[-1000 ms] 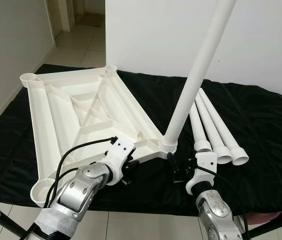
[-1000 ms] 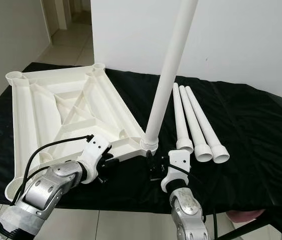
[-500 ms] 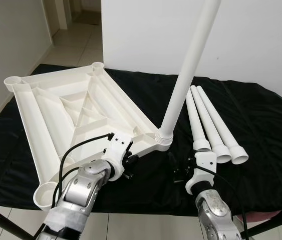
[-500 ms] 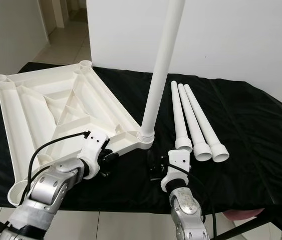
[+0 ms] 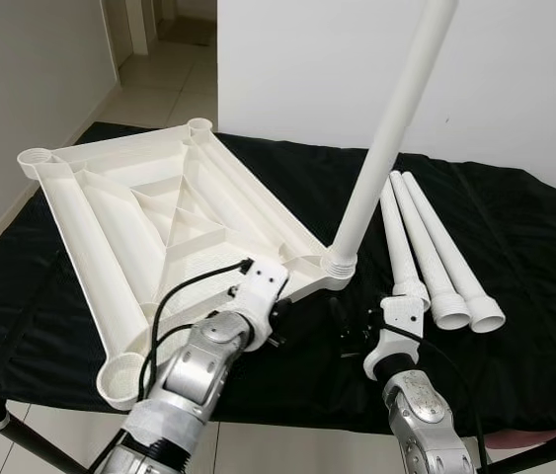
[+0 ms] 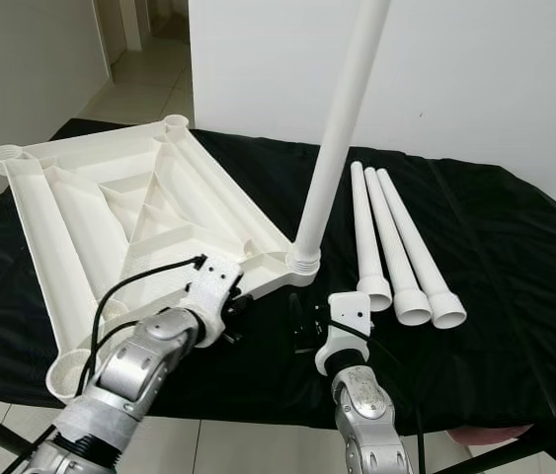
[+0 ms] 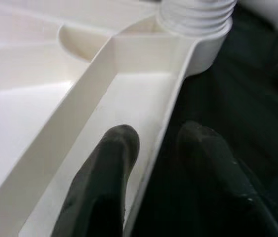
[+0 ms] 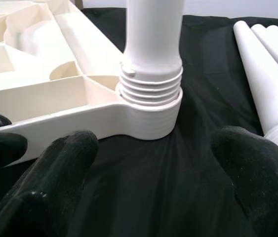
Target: Building children table
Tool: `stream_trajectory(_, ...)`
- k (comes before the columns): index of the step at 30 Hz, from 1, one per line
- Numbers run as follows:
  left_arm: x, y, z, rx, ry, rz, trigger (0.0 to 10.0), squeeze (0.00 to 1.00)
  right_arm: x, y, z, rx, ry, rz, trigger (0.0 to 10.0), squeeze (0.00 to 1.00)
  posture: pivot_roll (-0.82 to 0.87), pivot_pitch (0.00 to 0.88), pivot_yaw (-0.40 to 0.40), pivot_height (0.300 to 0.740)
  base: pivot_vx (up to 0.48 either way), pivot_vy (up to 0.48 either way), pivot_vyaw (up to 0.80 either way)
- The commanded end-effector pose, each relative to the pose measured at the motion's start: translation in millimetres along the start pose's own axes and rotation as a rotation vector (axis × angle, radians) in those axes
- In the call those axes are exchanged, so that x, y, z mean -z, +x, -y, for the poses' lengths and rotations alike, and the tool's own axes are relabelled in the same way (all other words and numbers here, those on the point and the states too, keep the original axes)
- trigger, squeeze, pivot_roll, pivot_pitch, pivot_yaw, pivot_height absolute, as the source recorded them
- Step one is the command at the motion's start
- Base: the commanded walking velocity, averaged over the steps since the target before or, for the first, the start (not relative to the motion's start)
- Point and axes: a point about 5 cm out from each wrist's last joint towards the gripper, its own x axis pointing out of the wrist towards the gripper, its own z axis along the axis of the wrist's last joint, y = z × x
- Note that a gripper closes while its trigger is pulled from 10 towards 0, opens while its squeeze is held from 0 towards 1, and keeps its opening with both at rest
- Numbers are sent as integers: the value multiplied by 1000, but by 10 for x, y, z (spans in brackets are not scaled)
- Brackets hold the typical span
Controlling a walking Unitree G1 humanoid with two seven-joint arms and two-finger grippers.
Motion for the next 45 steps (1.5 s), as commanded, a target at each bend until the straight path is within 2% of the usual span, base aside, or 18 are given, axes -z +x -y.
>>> stream_trajectory(1,-54,-30,127,151,27,40,10000,1000,25,-2,19,12,-1,-5,10000,0,-46,0,-43,740,0,0,0)
stream_trajectory(2,-54,-30,127,151,27,40,10000,1000,25,-2,19,12,-1,-5,10000,0,-46,0,-43,740,0,0,0)
stream_trajectory(3,-103,-62,139,178,60,83,10000,404,28,1,16,10,-3,-6,10000,0,-42,0,-46,740,0,0,0)
stream_trajectory(5,-130,-80,141,188,78,106,10000,404,30,3,17,9,-4,-6,10000,0,-42,0,-46,740,0,0,0)
stream_trajectory(6,-173,-105,136,196,88,138,10000,0,32,7,19,8,-5,-6,10000,0,-39,0,-49,740,0,0,0)
stream_trajectory(11,-281,-183,108,196,83,220,10000,0,22,44,8,1,-13,-2,10000,0,-30,0,-61,740,0,0,0)
stream_trajectory(16,-313,-214,67,165,75,251,10000,0,9,80,-4,-4,-22,4,10000,0,-24,0,-72,740,0,0,0)
stream_trajectory(20,-399,-240,-30,109,6,303,10000,0,-31,157,11,8,-26,22,10000,0,-16,0,-81,740,0,0,0)
stream_trajectory(23,-549,-253,-154,44,-75,383,10000,0,-95,251,42,37,-35,43,10000,0,-5,0,-104,740,0,0,0)
stream_trajectory(29,-592,-280,-210,21,-91,404,10000,0,-131,280,29,37,-41,56,10000,0,-6,0,-111,740,0,0,0)
stream_trajectory(33,-582,-303,-256,-3,-92,399,10000,0,-145,286,21,37,-47,62,10000,0,-5,0,-110,740,0,0,0)
stream_trajectory(35,-520,-354,-391,-94,-61,355,10000,0,-151,276,27,46,-52,68,10000,0,-6,0,-109,740,0,0,0)
stream_trajectory(38,-520,-354,-391,-94,-61,355,10000,0,-151,276,27,46,-52,68,10000,0,-6,0,-109,740,0,0,0)
stream_trajectory(40,-435,-393,-565,-196,-53,277,10000,0,-151,263,47,57,-56,72,10000,0,-19,0,-97,740,0,0,0)
stream_trajectory(41,-351,-431,-721,-272,-60,211,10000,0,-157,261,71,67,-64,78,10000,0,-23,0,-91,740,0,0,0)
stream_trajectory(42,-351,-431,-721,-272,-60,211,10000,0,-157,261,71,67,-64,78,10000,0,-23,0,-91,740,0,0,0)
stream_trajectory(43,-295,-463,-823,-320,-66,169,10000,0,-160,261,87,74,-71,81,10000,0,-23,0,-91,740,0,0,0)
stream_trajectory(45,-295,-463,-823,-320,-66,169,10000,0,-160,261,87,74,-71,81,10000,0,-23,0,-91,740,0,0,0)
